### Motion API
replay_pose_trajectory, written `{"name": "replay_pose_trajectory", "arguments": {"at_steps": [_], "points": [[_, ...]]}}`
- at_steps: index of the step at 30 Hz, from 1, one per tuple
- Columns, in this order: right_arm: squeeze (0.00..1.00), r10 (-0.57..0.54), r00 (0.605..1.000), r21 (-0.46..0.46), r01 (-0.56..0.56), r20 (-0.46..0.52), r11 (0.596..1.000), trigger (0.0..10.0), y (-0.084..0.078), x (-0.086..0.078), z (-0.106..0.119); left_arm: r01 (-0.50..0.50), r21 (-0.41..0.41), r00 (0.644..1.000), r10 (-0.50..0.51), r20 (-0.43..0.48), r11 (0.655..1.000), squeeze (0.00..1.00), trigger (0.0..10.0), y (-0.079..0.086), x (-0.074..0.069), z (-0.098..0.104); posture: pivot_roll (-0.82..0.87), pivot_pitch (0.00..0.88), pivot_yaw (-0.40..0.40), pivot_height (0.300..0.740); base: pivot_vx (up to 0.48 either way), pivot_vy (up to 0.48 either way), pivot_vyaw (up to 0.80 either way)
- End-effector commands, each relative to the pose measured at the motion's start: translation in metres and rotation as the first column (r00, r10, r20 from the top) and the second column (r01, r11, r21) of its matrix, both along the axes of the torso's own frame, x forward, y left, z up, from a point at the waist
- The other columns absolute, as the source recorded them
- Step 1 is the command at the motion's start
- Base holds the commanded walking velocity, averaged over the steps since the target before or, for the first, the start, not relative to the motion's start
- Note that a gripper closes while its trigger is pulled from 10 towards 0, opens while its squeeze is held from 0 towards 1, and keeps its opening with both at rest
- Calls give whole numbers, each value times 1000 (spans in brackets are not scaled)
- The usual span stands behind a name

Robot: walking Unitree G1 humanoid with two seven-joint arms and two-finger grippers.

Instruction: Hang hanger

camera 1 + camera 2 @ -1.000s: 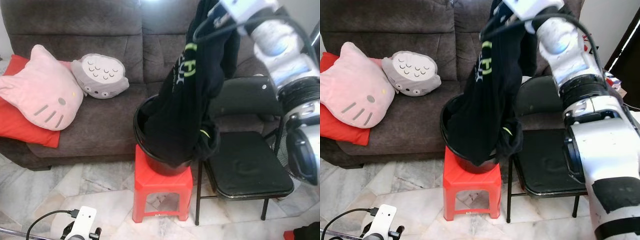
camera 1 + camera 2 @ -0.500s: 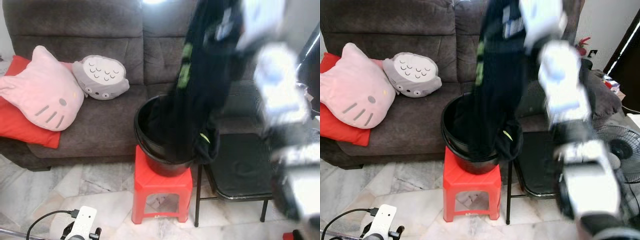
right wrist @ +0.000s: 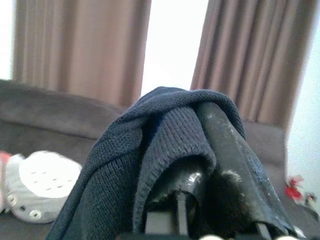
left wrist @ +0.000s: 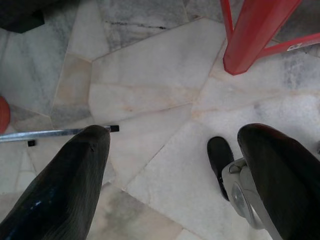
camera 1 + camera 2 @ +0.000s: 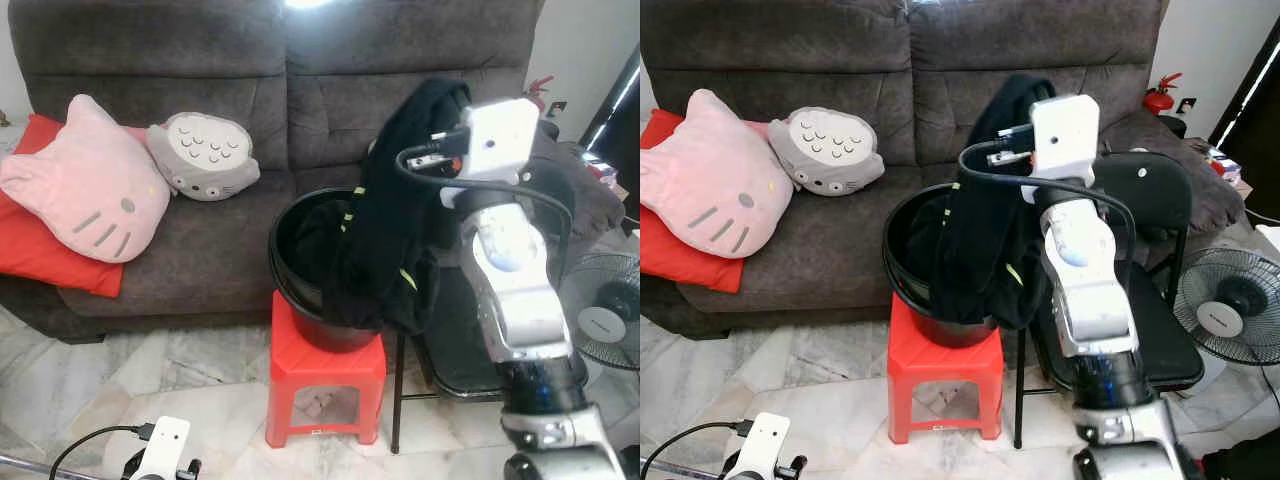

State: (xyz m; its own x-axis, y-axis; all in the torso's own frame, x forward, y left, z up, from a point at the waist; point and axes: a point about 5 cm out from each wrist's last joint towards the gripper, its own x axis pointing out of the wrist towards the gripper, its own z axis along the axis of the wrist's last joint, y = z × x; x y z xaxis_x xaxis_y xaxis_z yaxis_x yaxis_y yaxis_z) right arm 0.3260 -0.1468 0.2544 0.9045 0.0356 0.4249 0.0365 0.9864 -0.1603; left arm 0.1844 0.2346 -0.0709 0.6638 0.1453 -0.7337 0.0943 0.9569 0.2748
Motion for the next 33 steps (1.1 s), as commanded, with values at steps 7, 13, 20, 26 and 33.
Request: {"name": "replay_pose_trajectory", "arguments": {"at_steps": [7, 13, 20, 26, 33], "points": [[0, -149, 984, 35, 153, -96, 988, 10000, -14, -19, -28, -35, -13, 999, 34, -20, 999, 0, 10000, 4, -8, -3, -26, 0, -1, 740, 0, 0, 0], [0, -116, 984, 49, 124, -132, 991, 10000, 0, -25, -36, -62, -29, 998, 62, -20, 998, 0, 10000, 6, -9, -3, -20, 0, 10, 740, 0, 0, 0], [0, -90, 988, 49, 97, -129, 994, 10000, 11, -23, -32, -59, -31, 998, 59, -18, 998, 0, 10000, 7, -9, -3, -16, 0, 11, 740, 0, 0, 0], [0, -90, 986, 54, 98, -139, 994, 10000, 11, -23, -33, -61, -36, 998, 61, -14, 997, 0, 10000, 7, -8, -2, -17, 0, 11, 740, 0, 0, 0], [0, -85, 986, 54, 93, -142, 994, 10000, 12, -22, -32, -62, -41, 998, 61, -12, 997, 0, 10000, 6, -8, -2, -23, 0, 8, 740, -34, 0, 0]]}}
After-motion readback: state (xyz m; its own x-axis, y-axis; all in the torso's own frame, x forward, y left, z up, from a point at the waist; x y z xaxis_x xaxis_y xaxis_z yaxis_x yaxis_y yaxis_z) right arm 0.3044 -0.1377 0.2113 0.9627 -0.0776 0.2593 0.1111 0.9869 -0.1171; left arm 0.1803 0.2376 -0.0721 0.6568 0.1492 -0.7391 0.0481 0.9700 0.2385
